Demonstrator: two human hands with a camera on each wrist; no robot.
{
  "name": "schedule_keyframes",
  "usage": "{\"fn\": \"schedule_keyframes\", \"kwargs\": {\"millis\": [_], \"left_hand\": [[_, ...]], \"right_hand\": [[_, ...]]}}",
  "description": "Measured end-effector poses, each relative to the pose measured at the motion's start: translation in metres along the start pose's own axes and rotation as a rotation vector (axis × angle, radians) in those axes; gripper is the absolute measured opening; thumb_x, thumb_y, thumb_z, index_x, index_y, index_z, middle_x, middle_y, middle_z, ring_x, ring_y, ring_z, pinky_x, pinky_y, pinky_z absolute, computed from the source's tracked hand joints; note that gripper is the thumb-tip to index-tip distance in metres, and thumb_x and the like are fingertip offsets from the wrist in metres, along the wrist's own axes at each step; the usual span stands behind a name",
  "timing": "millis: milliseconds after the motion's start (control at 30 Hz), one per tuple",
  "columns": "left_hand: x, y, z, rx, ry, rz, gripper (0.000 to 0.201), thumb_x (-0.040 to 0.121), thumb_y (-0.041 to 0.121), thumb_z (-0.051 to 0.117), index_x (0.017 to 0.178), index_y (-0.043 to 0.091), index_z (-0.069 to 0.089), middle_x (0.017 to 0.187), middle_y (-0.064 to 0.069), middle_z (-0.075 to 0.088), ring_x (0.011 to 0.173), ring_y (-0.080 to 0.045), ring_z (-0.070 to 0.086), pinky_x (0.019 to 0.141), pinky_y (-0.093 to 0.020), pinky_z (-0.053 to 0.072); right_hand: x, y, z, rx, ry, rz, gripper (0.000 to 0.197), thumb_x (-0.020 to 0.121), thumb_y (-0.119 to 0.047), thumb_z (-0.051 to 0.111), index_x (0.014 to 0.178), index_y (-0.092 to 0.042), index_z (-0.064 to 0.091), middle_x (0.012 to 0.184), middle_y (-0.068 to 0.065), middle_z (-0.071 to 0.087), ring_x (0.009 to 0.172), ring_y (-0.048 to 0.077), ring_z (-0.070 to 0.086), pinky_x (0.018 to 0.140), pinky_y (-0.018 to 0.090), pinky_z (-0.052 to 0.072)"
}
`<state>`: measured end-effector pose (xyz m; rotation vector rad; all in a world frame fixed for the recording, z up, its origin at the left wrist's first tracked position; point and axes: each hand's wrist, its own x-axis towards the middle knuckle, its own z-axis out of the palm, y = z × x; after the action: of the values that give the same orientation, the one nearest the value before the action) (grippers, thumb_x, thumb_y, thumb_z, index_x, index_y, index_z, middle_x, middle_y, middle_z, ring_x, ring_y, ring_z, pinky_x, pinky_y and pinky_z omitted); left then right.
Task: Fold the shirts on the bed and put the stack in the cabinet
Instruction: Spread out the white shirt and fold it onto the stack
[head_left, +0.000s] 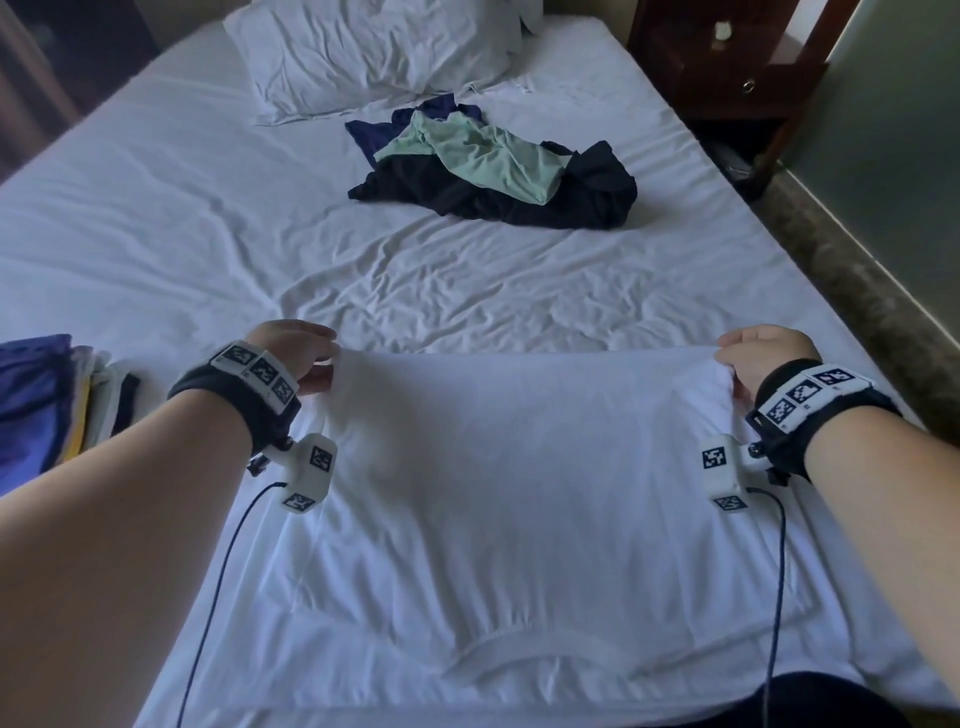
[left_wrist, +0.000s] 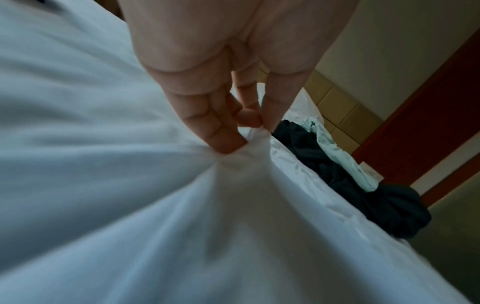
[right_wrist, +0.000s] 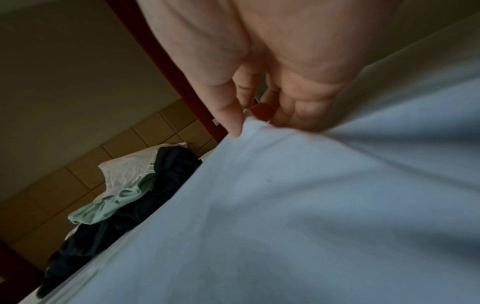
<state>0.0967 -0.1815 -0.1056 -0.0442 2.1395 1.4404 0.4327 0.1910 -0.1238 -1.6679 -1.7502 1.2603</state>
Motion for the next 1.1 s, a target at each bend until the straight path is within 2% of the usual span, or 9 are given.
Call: {"fn": "schedule_keyframes", "kwargs": {"millis": [133,400,533,600,700,733,800,900,1100], "left_hand": [[-0.001,0.0,0.001,-0.122,0.016,0.028,0.026,0.089,-0.01,0.062,0.109,0.006,0.071,0.099,-0.019,0.073,0.088,-0.034,0.077,0.083,-0.047,0.062],[0.016,-0.009,-0.012,-0.212,0.098,-0.056,0.027,0.08,-0.01,0.075,0.099,0.009,0.075,0.102,-0.021,0.074,0.088,-0.034,0.075,0.079,-0.046,0.063],[0.007,-0.001,-0.012,0.009,0.149,0.028,0.026,0.078,0.001,0.083,0.094,0.021,0.078,0.093,-0.011,0.075,0.078,-0.02,0.069,0.09,-0.038,0.06],[-0.008,0.008,-0.006,0.185,0.169,0.172,0.028,0.083,0.012,0.081,0.108,0.025,0.077,0.102,-0.006,0.074,0.077,-0.012,0.064,0.08,-0.026,0.054],[-0.039,0.009,0.02,0.555,0.087,0.391,0.039,0.093,0.034,0.072,0.131,0.027,0.066,0.128,-0.007,0.067,0.096,-0.015,0.067,0.078,-0.025,0.052],[-0.046,0.001,0.033,0.751,0.002,0.425,0.051,0.094,0.046,0.067,0.142,0.03,0.057,0.147,-0.009,0.054,0.122,-0.025,0.06,0.098,-0.035,0.05],[-0.049,-0.022,0.053,1.084,-0.178,0.358,0.075,0.09,0.073,0.051,0.156,0.043,0.03,0.17,-0.005,0.013,0.156,-0.036,0.012,0.124,-0.054,0.018],[-0.042,-0.05,0.06,1.27,-0.269,0.252,0.083,0.073,0.094,0.025,0.146,0.063,0.002,0.169,0.005,-0.017,0.153,-0.04,-0.02,0.123,-0.063,-0.002],[-0.04,-0.058,0.064,1.314,-0.31,0.153,0.089,0.071,0.1,0.01,0.147,0.064,-0.02,0.16,0.013,-0.037,0.147,-0.033,-0.036,0.121,-0.06,-0.016]], "right_hand": [[0.002,-0.003,0.001,0.008,0.011,-0.01,0.015,0.083,-0.003,0.066,0.082,-0.017,0.071,0.091,0.013,0.072,0.088,0.036,0.07,0.084,0.043,0.06],[0.0,-0.007,-0.001,-0.008,0.082,-0.008,0.021,0.082,-0.005,0.067,0.097,-0.019,0.074,0.098,0.009,0.073,0.09,0.033,0.069,0.085,0.042,0.06],[-0.007,-0.016,-0.002,-0.18,0.166,-0.086,0.027,0.087,-0.009,0.06,0.107,-0.022,0.072,0.111,0.009,0.069,0.098,0.033,0.063,0.085,0.035,0.052],[-0.017,-0.025,0.002,-0.36,0.207,-0.205,0.027,0.088,-0.013,0.058,0.11,-0.021,0.071,0.121,0.013,0.065,0.11,0.038,0.058,0.093,0.042,0.052],[-0.051,-0.031,0.025,-0.547,-0.027,-0.379,0.033,0.092,-0.025,0.059,0.125,-0.021,0.064,0.135,0.012,0.059,0.126,0.037,0.05,0.103,0.044,0.047],[-0.066,-0.029,0.036,-0.644,-0.143,-0.409,0.043,0.093,-0.034,0.059,0.135,-0.023,0.057,0.143,0.01,0.053,0.133,0.035,0.045,0.109,0.044,0.043],[-0.089,-0.02,0.054,-0.862,-0.348,-0.451,0.073,0.092,-0.058,0.055,0.155,-0.029,0.033,0.164,0.006,0.026,0.149,0.032,0.024,0.12,0.046,0.026],[-0.102,0.003,0.068,-1.051,-0.503,-0.382,0.1,0.082,-0.084,0.045,0.16,-0.04,0.0,0.168,-0.004,-0.017,0.155,0.032,-0.012,0.124,0.052,0.002],[-0.091,0.017,0.076,-1.124,-0.566,-0.334,0.12,0.062,-0.103,0.032,0.154,-0.047,-0.02,0.161,-0.009,-0.036,0.151,0.032,-0.028,0.122,0.053,-0.009]]}}
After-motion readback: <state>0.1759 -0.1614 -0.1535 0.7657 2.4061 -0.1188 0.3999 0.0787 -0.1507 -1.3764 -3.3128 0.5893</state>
